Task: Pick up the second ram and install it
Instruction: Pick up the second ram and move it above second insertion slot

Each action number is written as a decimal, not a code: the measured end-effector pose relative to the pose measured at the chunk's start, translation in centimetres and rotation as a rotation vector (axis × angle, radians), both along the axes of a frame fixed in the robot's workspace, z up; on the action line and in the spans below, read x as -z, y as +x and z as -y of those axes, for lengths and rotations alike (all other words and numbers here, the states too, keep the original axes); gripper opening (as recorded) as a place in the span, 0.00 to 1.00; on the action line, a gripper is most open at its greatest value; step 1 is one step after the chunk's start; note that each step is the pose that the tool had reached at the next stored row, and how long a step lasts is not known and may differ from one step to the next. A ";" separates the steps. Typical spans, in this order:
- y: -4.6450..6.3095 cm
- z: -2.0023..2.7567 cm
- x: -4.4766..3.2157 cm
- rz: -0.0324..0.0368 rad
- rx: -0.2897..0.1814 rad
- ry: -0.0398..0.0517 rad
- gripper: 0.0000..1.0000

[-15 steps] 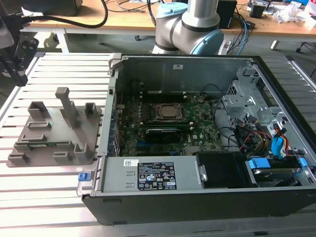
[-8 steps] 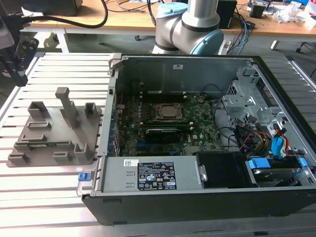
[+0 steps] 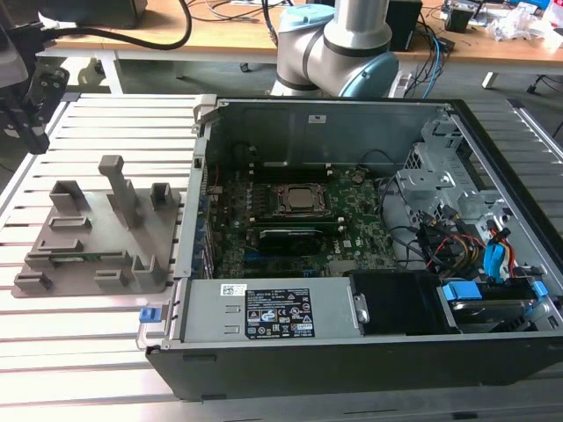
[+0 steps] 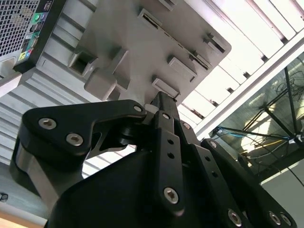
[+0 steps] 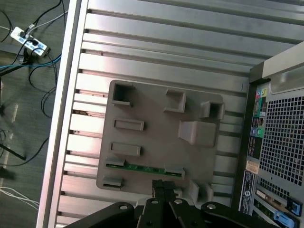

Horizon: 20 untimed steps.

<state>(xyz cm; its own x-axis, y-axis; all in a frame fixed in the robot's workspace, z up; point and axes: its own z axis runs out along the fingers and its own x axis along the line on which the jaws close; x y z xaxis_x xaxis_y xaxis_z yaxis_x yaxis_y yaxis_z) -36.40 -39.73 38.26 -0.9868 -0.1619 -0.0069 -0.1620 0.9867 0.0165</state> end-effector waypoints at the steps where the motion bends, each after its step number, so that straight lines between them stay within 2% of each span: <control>1: 0.0 0.00 0.00 0.0000 -0.020 0.0000 0.11; 3: 0.0 0.00 0.00 0.0000 -0.047 0.0000 0.11; 7: 0.0 0.00 0.00 0.0001 -0.177 0.0000 0.11; 13: 0.0 0.00 0.00 0.0000 -0.282 0.0000 0.11; 17: 0.0 0.00 0.00 0.0000 -0.401 -0.0001 0.11; 19: 0.0 0.00 0.00 0.0000 -0.431 0.0000 0.11; 20: 0.0 0.00 0.00 0.0000 -0.463 0.0000 0.11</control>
